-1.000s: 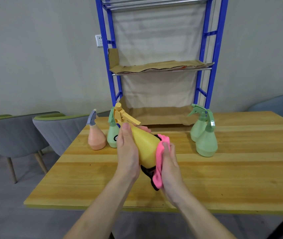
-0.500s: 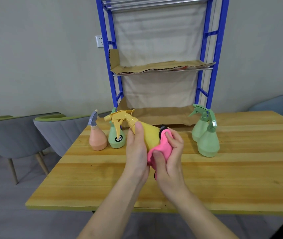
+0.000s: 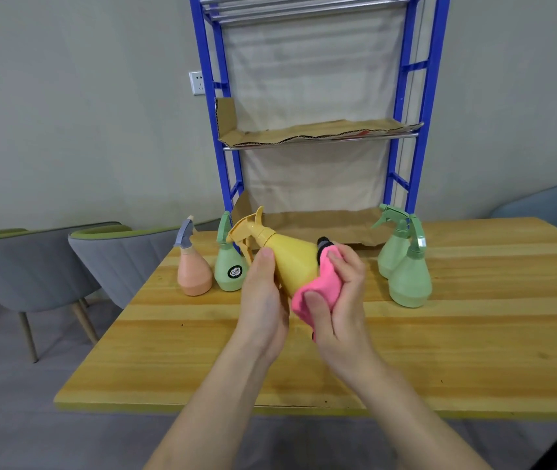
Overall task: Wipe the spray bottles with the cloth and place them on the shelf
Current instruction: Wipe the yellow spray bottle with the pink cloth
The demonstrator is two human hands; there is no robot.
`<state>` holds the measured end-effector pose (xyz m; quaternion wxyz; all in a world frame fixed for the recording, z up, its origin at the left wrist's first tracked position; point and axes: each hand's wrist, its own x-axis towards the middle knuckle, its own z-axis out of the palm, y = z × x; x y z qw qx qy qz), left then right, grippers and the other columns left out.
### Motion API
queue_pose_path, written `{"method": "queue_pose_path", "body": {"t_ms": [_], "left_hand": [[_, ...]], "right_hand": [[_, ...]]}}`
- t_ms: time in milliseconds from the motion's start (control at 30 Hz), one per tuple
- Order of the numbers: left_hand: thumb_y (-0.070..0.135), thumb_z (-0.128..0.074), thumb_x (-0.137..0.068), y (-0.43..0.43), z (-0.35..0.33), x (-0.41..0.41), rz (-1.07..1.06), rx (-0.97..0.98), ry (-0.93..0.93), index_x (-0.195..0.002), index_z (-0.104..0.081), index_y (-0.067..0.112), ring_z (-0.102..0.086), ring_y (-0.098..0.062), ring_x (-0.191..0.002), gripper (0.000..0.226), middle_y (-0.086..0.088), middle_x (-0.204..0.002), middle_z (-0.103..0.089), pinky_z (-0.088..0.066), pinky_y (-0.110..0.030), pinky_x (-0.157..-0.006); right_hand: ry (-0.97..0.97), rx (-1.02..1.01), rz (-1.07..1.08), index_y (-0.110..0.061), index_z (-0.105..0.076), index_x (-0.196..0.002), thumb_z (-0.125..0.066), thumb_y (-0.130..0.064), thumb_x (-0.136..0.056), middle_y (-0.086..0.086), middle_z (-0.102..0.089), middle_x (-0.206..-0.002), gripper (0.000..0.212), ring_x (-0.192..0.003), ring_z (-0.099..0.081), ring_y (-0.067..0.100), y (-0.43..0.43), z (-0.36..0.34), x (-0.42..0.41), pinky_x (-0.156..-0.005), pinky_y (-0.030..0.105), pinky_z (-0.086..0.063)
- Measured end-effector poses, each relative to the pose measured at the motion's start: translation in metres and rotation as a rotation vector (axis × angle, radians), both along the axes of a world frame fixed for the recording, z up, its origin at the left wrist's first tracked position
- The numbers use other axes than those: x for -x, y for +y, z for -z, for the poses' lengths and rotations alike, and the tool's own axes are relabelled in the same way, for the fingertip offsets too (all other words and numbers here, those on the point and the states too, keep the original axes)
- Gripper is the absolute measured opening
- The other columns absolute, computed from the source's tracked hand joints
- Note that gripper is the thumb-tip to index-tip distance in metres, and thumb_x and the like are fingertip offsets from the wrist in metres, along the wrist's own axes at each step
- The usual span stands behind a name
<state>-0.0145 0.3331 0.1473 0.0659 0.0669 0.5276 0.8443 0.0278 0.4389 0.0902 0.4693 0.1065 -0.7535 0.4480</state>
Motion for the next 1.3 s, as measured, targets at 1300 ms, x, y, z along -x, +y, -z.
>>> {"method": "queue_pose_path", "body": {"t_ms": [1300], "left_hand": [[0.038, -0.051, -0.106, 0.003, 0.036, 0.007, 0.025, 0.302, 0.556, -0.159, -0.028, 0.024, -0.049, -0.014, -0.142, 0.060, 0.001, -0.152, -0.051, -0.040, -0.045, -0.121]], "right_hand": [[-0.447, 0.813, -0.389, -0.031, -0.067, -0.124, -0.048, -0.053, -0.099, -0.004, -0.078, -0.104, 0.039, -0.087, -0.069, 0.007, -0.004, -0.008, -0.019, -0.073, 0.025, -0.053]]}}
